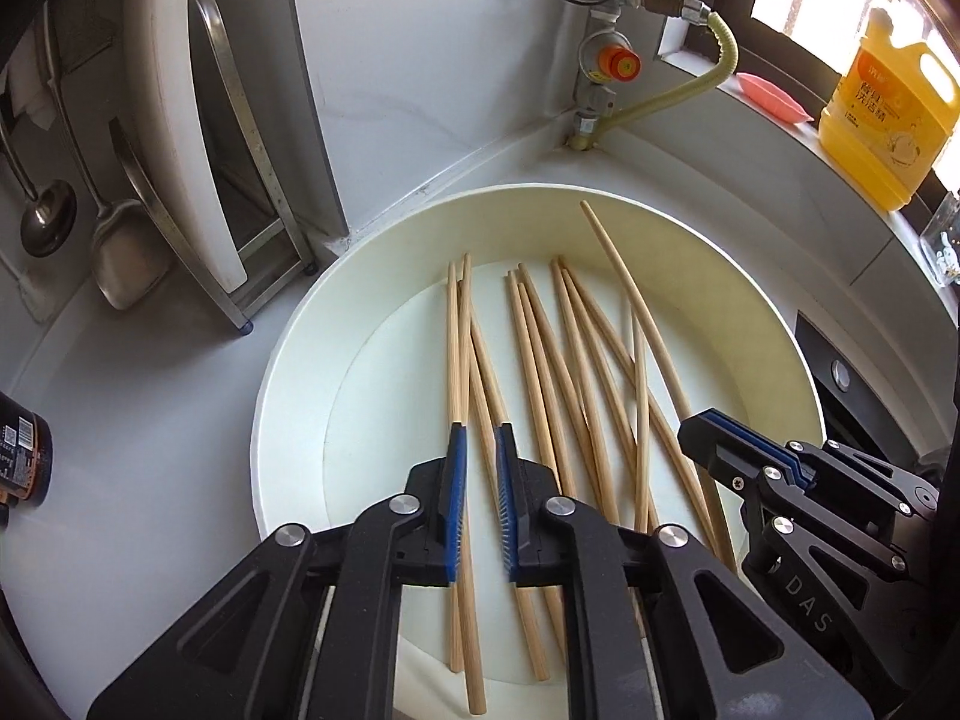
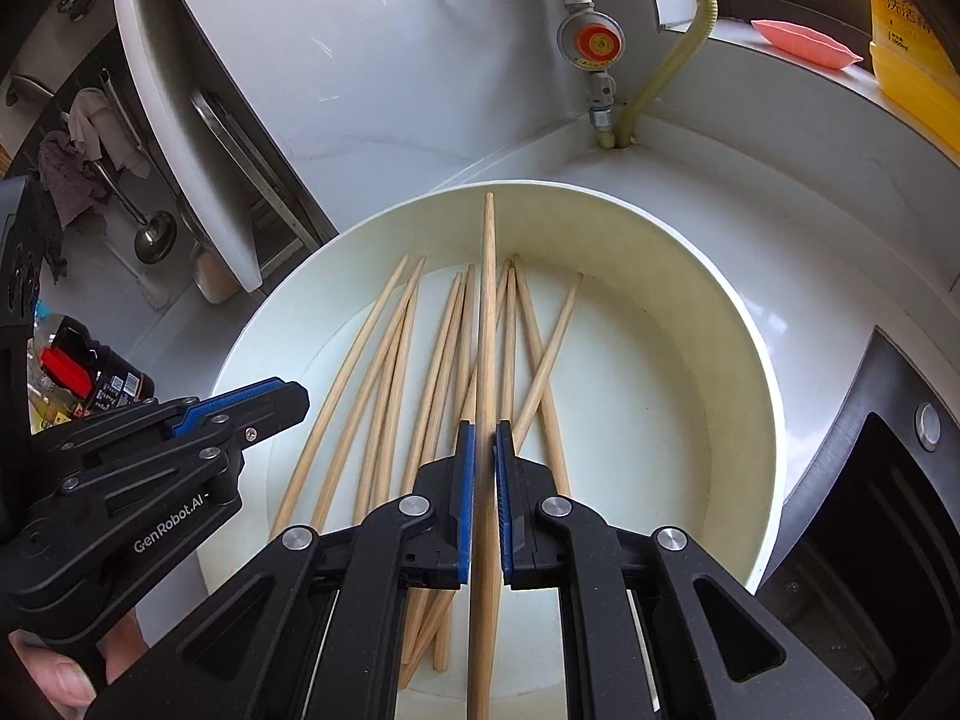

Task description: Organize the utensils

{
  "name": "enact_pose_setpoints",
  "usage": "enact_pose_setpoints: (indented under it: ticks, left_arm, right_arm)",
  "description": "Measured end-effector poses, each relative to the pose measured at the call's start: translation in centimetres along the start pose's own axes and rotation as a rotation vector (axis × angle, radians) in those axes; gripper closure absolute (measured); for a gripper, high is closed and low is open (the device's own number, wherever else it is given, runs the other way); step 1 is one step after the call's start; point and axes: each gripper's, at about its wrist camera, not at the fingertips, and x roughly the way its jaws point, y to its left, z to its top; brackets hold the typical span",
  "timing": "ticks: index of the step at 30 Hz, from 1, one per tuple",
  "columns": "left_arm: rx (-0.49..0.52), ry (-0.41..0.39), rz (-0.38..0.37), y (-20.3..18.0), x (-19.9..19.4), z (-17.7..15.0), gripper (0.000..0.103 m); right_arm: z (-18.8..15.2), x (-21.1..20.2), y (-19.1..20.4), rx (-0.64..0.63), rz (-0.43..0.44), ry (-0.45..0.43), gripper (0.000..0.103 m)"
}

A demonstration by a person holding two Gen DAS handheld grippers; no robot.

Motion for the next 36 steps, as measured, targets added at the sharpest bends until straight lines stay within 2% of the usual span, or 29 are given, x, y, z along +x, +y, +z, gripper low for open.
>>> enact_pose_setpoints:
  ticks: [1, 2, 3, 4, 6, 9, 16, 29, 36]
  left_arm:
    - [-0.006, 0.009, 0.009, 0.2, 0.0, 0.0, 0.071]
    - [-0.015, 0.008, 0.021, 0.4, -0.2, -0.1, 0.039]
    - [-0.027, -0.012, 0.038, 0.6, -0.6, -0.2, 0.026]
    - [-0.04, -0.05, 0.061, 0.8, -1.3, -0.4, 0.019]
    - [-0.052, -0.087, 0.056, 1.3, -2.4, -0.6, 0.017]
    - [-0.07, -0.083, 0.078, 1.6, -3.3, -0.9, 0.017]
    - [-0.071, -0.13, 0.127, 1.7, -5.7, -1.9, 0.015]
    - [-0.096, -0.161, 0.161, 2.3, -8.3, -3.4, 0.013]
    - [-0.098, -0.157, 0.184, 2.5, -9.2, -4.2, 0.012]
  right_arm:
    - [0.0, -0.3, 0.1, -0.005, -0.005, -0.007, 0.088]
    - [-0.1, -0.6, 0.2, -0.009, -0.012, -0.015, 0.084]
    - [-0.1, -0.7, 0.1, -0.01, -0.016, -0.019, 0.079]
    - [-0.2, -1.0, 0.2, -0.01, -0.018, -0.023, 0.077]
    - [-0.3, -1.4, 0.2, -0.014, -0.02, -0.024, 0.075]
    - [-0.6, -2.0, 0.2, -0.007, -0.028, -0.03, 0.075]
    - [-1.1, -3.3, 0.4, -0.014, -0.042, -0.034, 0.071]
    - [-1.8, -5.6, 2.4, -0.069, -0.055, -0.066, 0.062]
    - [-2.1, -6.5, 3.1, -0.08, -0.078, -0.073, 0.05]
